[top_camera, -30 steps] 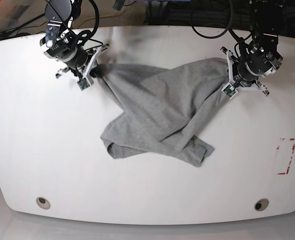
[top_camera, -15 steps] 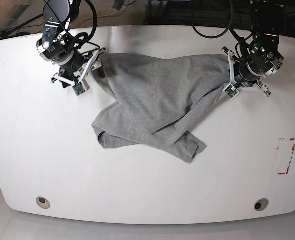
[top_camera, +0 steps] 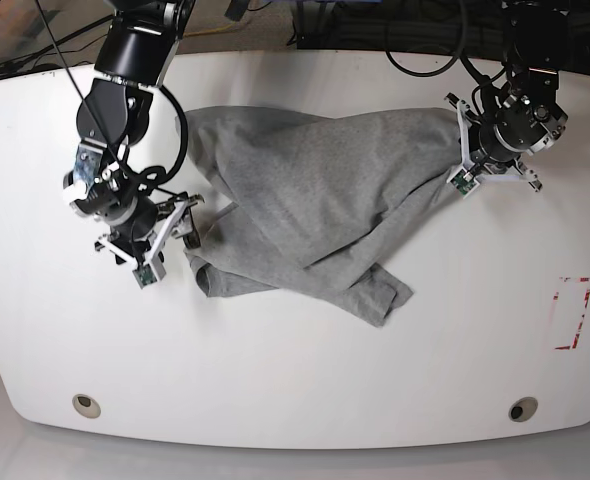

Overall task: Fold the T-shirt properly
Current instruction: 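Pull the shirt edges apart with both grippers, stretching it flat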

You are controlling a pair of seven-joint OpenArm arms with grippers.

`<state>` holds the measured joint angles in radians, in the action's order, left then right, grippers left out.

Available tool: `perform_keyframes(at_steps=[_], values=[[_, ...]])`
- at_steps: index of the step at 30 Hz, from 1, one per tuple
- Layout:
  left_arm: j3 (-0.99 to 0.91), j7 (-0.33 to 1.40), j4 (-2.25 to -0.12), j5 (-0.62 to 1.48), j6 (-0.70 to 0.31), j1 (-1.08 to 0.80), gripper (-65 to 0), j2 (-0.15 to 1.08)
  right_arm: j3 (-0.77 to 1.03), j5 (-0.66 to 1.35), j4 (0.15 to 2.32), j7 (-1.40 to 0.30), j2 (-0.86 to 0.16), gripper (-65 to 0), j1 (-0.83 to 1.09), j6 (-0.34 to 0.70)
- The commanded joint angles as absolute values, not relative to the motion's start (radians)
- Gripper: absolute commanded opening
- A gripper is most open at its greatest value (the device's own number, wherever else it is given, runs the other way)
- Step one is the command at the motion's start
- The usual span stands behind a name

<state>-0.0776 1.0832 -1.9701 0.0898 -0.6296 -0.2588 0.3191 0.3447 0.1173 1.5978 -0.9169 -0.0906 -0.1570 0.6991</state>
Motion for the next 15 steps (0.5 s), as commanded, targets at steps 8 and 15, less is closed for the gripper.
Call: perform_keyframes(at_steps=[8,15], values=[[-0.082,1.073,-1.982,0.091,-0.63,-0.252,-63.9,0.325,0.344,0.133,1.208,-0.848,-0.151,-26.5,-0.421,0.698],[-0.084,1.073,-1.982,0.091,-0.63,-0.252,-63.9,0.323,0.343,0.133,0.9,-0.691,-0.185,-26.5,-0.545,0.698]])
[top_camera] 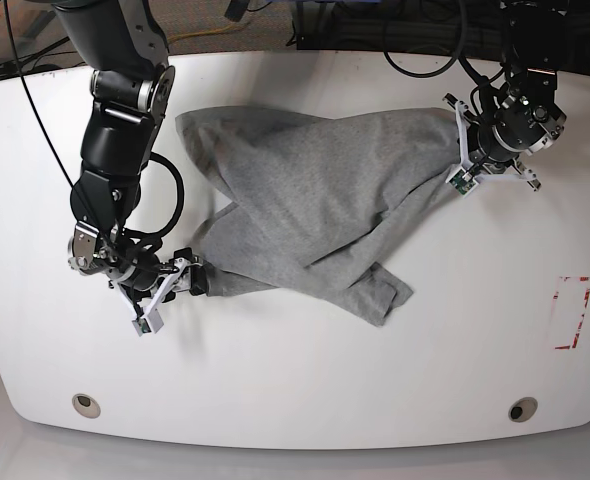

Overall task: Fold the T-shirt properly
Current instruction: 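Pull the shirt edges apart with both grippers, stretching it flat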

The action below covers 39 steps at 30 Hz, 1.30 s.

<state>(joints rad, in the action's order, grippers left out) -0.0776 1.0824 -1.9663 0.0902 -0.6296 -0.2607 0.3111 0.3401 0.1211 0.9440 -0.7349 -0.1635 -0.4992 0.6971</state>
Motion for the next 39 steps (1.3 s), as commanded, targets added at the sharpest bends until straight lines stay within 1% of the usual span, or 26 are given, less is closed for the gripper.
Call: perform_keyframes(at_steps=[1,4,7,12,19,21,22,24,25,27,29,34,36,39], values=[[-0.084,1.073,-1.982,0.091,-0.63,-0.252,-63.9,0.323,0.343,0.133,0.863,-0.674,-0.185,-26.5,-0.556,0.698],[-0.084,1.072,-1.982,0.091,-0.627,-0.252,-63.9,0.321,0.343,0.133,0.789,-0.633,-0.185,-26.5,-0.579,0.698],[-0.084,1.072,-1.982,0.091,-0.625,-0.252,-63.9,0.321,0.343,0.133,0.76,-0.611,-0.18,-26.5,-0.584,0.698],[-0.084,1.072,-1.982,0.091,-0.625,-0.252,-63.9,0.321,0.341,0.133,0.743,-0.591,-0.137,-26.5,-0.587,0.698],[-0.084,1.072,-1.982,0.091,-0.625,-0.252,-63.9,0.321,0.34,0.133,0.667,-0.496,-0.108,-26.6,-0.588,0.698],[-0.084,1.072,-1.982,0.091,-0.625,-0.252,-63.9,0.321,0.34,0.133,0.641,-0.469,-0.108,-29.6,-0.599,0.698],[-0.084,1.072,-1.982,0.091,-0.625,-0.252,-63.9,0.321,0.34,0.133,0.631,-0.46,-0.107,-33.1,-0.602,0.698],[-0.084,1.072,-1.982,0.091,-0.625,-0.251,-63.9,0.323,0.34,0.133,0.627,-0.456,-0.107,-43.8,-0.605,0.698],[-0.084,1.072,-1.982,0.091,-0.625,-0.251,-63.9,0.325,0.34,0.133,0.627,-0.456,-0.107,-48.0,-0.605,0.698],[-0.084,1.072,-1.982,0.091,-0.624,-0.251,-63.9,0.325,0.34,0.133,0.627,-0.456,-0.108,-59.5,-0.61,0.698],[-0.084,1.072,-1.982,0.091,-0.624,-0.249,-63.9,0.325,0.34,0.133,0.63,-0.46,-0.11,-65.0,-0.611,0.698],[-0.085,1.072,-1.982,0.09,-0.624,-0.196,-63.9,0.321,0.34,0.133,0.636,-0.503,-0.117,-65.0,-0.642,0.698],[-0.085,1.073,-1.982,0.09,-0.624,-0.179,-64.0,0.321,0.34,0.134,0.69,-0.544,-0.142,-65.0,-0.645,0.698],[-0.084,1.082,-1.988,0.09,-0.615,-0.156,-64.0,0.321,0.341,0.134,0.811,-0.607,-0.143,-65.0,-0.636,0.698]])
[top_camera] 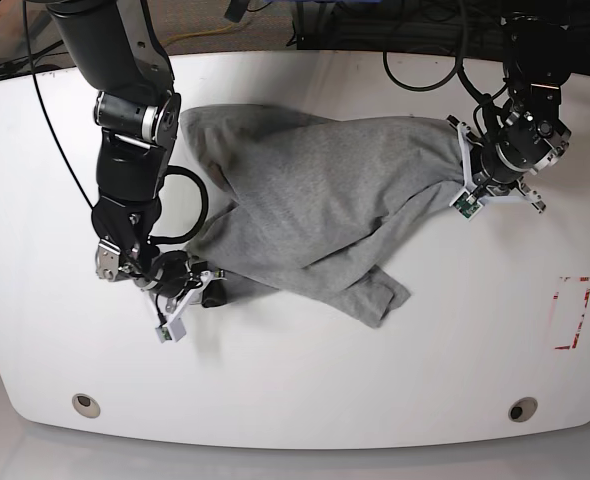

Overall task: Fold the T-shirt properly
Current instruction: 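Pull the shirt edges apart with both grippers, stretching it flat, then lift the shirt with both grippers and lay it flat on the table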

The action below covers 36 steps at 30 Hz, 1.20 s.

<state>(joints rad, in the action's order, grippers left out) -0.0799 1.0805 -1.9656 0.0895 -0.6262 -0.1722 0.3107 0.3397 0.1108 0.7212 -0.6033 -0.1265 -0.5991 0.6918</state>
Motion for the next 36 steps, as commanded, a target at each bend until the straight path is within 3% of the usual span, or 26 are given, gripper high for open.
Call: perform_keyframes(at_steps=[1,15,27,36], values=[[-0.081,1.098,-1.991,0.09,-0.604,-0.143,-64.0,0.321,0.341,0.134,0.86,-0.639,-0.143,-65.0,-0.631,0.698],[-0.082,1.202,-1.991,0.09,-0.599,0.119,-64.0,0.329,0.34,0.136,1.196,-0.874,-0.197,-65.0,-0.743,0.698],[-0.085,1.305,-2.0,0.093,-0.601,0.476,-64.0,0.395,0.185,0.14,1.213,-0.934,-0.308,-65.0,-1.013,0.698],[-0.122,1.34,-2.0,0.099,-0.604,0.682,-64.0,0.492,0.171,0.14,1.214,-1.013,-0.361,-65.0,-1.191,0.698]])
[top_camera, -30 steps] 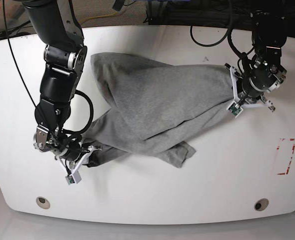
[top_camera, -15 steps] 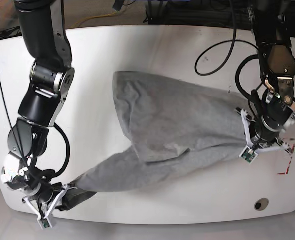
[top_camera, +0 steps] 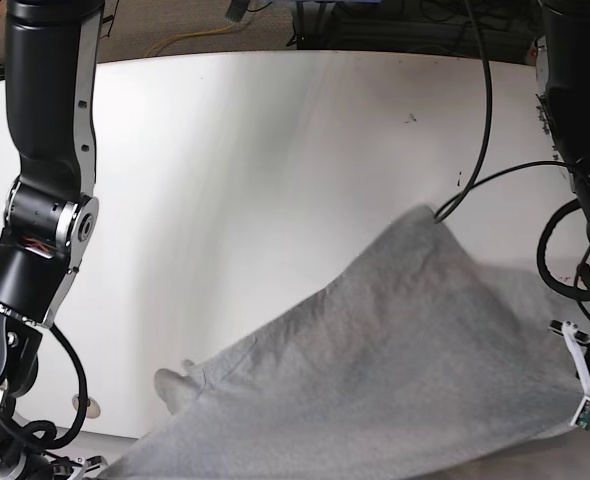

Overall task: Fold the T-shirt properly
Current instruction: 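Lift the shirt with both grippers and lay it flat on the table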

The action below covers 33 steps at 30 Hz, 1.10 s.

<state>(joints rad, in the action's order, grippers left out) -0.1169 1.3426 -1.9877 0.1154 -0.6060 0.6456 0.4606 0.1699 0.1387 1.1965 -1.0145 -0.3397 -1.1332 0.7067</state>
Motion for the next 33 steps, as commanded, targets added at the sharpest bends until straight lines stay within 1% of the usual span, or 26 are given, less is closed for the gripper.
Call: perform_keyframes(at_steps=[1,3,6,10,15,17,26,30,33], values=[[-0.122,1.34,-2.0,0.099,-0.604,0.693,-64.0,0.501,0.171,0.14,1.214,-1.03,-0.369,-65.0,-1.202,0.698],[-0.122,1.34,-2.003,0.099,-0.604,0.699,-64.0,0.51,0.171,0.14,1.216,-1.05,-0.377,-65.0,-1.207,0.698],[-0.122,1.34,-2.008,0.101,-0.615,0.693,-64.0,0.529,0.176,0.142,1.279,-1.082,-0.383,-65.0,-1.184,0.698],[-0.127,1.34,-2.011,0.096,-0.693,0.638,-64.0,0.532,0.179,0.14,1.391,-1.118,-0.383,-65.0,-1.064,0.698],[-0.127,1.346,-2.014,0.099,-0.698,0.501,-64.0,0.529,0.183,0.137,1.561,-1.121,-0.383,-65.0,-0.84,0.698],[-0.127,1.346,-2.014,0.099,-0.698,0.43,-64.0,0.527,0.228,0.14,1.615,-1.121,-0.372,-65.0,-0.733,0.698],[-0.12,1.336,-2.012,0.094,-0.698,0.116,-64.0,0.496,0.406,0.14,1.704,-1.118,-0.277,-65.0,-0.38,0.698],[-0.111,1.245,-2.011,0.085,-0.698,-0.028,-64.0,0.504,0.467,0.14,1.744,-1.118,-0.231,-65.0,-0.232,0.698],[-0.087,1.188,-2.009,0.025,-0.698,-0.122,-64.0,0.532,0.503,0.14,1.764,-1.118,-0.202,-65.0,-0.15,0.698]])
